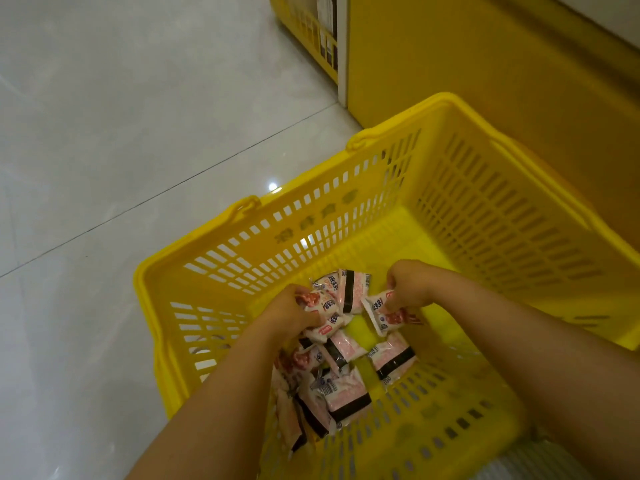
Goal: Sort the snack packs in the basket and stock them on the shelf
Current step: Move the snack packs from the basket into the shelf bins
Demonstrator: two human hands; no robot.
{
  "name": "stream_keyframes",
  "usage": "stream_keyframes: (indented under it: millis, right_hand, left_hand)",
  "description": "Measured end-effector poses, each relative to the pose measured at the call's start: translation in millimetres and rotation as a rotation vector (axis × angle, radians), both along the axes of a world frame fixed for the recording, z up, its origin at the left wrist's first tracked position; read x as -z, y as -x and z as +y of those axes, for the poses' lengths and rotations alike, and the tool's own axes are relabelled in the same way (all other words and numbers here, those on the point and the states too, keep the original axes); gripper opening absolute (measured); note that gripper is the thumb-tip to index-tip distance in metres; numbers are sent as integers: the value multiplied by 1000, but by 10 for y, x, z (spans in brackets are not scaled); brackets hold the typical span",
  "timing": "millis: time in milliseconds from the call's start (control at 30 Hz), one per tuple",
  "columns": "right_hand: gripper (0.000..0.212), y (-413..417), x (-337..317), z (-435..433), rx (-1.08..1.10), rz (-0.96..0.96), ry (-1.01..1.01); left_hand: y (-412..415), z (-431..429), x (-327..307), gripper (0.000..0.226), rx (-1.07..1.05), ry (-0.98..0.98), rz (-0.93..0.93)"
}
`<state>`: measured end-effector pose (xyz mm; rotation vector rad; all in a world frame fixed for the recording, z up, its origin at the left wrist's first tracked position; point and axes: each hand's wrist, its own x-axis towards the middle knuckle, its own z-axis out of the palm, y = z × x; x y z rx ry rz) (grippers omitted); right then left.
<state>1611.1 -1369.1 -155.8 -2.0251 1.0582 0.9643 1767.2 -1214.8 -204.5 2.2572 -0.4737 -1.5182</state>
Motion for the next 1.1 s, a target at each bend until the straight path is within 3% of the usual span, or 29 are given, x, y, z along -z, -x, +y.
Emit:
stream_keyframes:
  millis: [100, 200, 367, 500, 633, 733, 867, 1000, 1100]
  right_hand:
    - [34, 104, -166, -4, 109, -106, 25]
    - [24, 249, -346, -30, 391, -305, 34]
    - [11, 407, -762, 38, 1045, -686, -98]
    - [8, 443, -1176, 199, 1263, -882, -75]
    - [26, 438, -1657, 449, 1322, -1101, -140]
    - [21, 528, -2156, 564, 1334, -1327, -3]
    - [10, 790, -2745, 672, 1057, -1504, 242]
    - [33, 1111, -3229, 791, 809, -1595, 392]
    - [50, 1377, -3572, 834, 693, -1558, 512]
  left_hand:
    - [49, 10, -109, 64, 33, 35, 52]
    - [109, 26, -306, 58, -50, 144, 114]
    - [246, -122, -815, 45, -297, 461, 186]
    - [458, -334, -1394, 42, -485, 722, 331]
    - [792, -517, -2034, 43, -562, 908, 444]
    - [1060, -573, -2464, 47, -500, 1035, 453]
    - [1363, -589, -3004, 43, -393, 1122, 396]
    - [1606, -611, -3458, 33, -261, 1167, 353]
    - [1766, -591, -3788, 30, -196, 1188, 368]
